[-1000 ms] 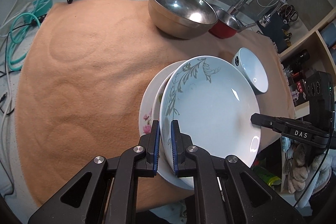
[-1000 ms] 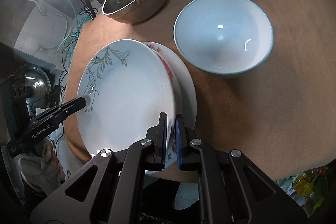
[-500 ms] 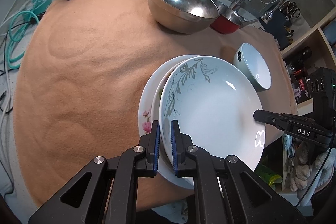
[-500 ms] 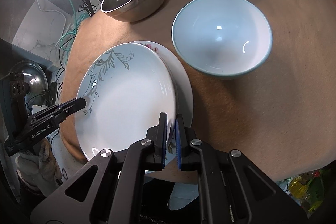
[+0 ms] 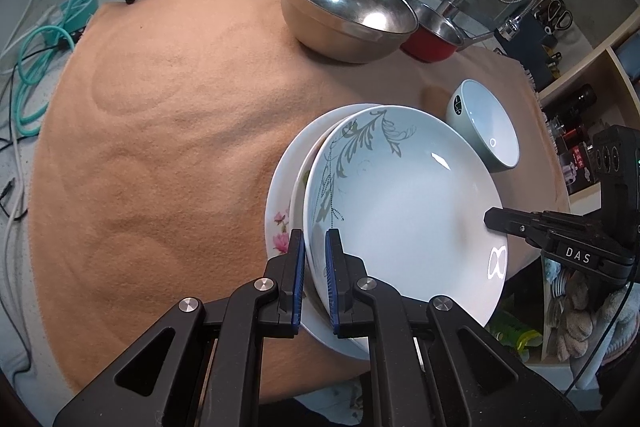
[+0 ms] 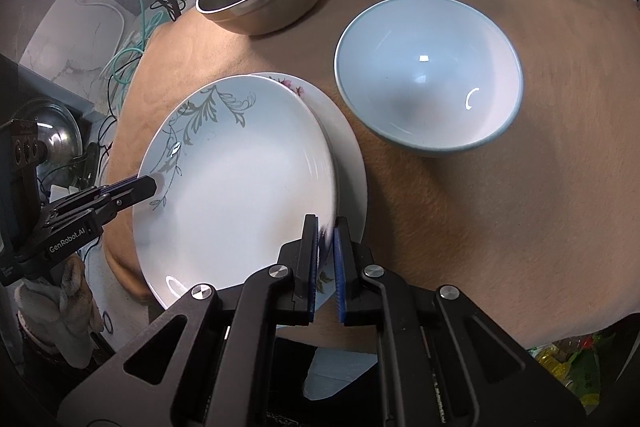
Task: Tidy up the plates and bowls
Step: 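Lower the branch-pattern plate onto the floral plate stack with the left gripper, then open the left gripper and move it to the plain steel bowl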
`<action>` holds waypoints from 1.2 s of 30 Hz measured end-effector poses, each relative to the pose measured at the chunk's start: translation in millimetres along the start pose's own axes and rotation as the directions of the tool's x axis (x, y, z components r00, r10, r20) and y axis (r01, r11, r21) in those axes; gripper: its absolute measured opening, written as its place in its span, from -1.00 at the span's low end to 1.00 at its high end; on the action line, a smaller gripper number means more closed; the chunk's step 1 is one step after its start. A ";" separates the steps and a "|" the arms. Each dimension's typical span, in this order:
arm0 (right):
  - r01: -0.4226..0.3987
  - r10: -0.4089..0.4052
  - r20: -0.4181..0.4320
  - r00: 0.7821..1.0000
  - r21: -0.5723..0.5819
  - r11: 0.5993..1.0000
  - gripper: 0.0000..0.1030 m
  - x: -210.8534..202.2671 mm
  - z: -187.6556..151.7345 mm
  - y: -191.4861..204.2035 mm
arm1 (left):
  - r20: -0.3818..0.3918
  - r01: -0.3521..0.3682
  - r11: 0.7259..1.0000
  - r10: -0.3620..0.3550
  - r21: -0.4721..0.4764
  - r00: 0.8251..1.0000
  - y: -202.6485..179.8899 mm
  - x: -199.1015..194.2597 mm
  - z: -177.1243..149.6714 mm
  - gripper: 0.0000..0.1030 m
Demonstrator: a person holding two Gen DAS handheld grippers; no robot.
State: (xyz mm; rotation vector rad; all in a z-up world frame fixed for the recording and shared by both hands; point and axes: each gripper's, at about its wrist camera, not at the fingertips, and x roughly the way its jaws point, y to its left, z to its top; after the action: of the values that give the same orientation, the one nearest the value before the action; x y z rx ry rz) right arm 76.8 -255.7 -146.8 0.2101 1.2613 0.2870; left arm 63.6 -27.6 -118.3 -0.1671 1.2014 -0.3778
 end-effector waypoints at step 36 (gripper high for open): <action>-0.090 0.085 0.153 0.984 0.021 0.996 -0.82 -51.6 42.8 0.8 | 0.122 0.032 0.999 -0.027 -0.044 0.992 17.6 -32.6 60.9 -0.78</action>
State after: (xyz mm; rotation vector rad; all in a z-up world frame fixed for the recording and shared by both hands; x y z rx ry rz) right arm 103.3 -271.7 -87.3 0.3060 1.1067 0.3234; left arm 113.6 -3.7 -73.7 -0.2442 1.0894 -0.3612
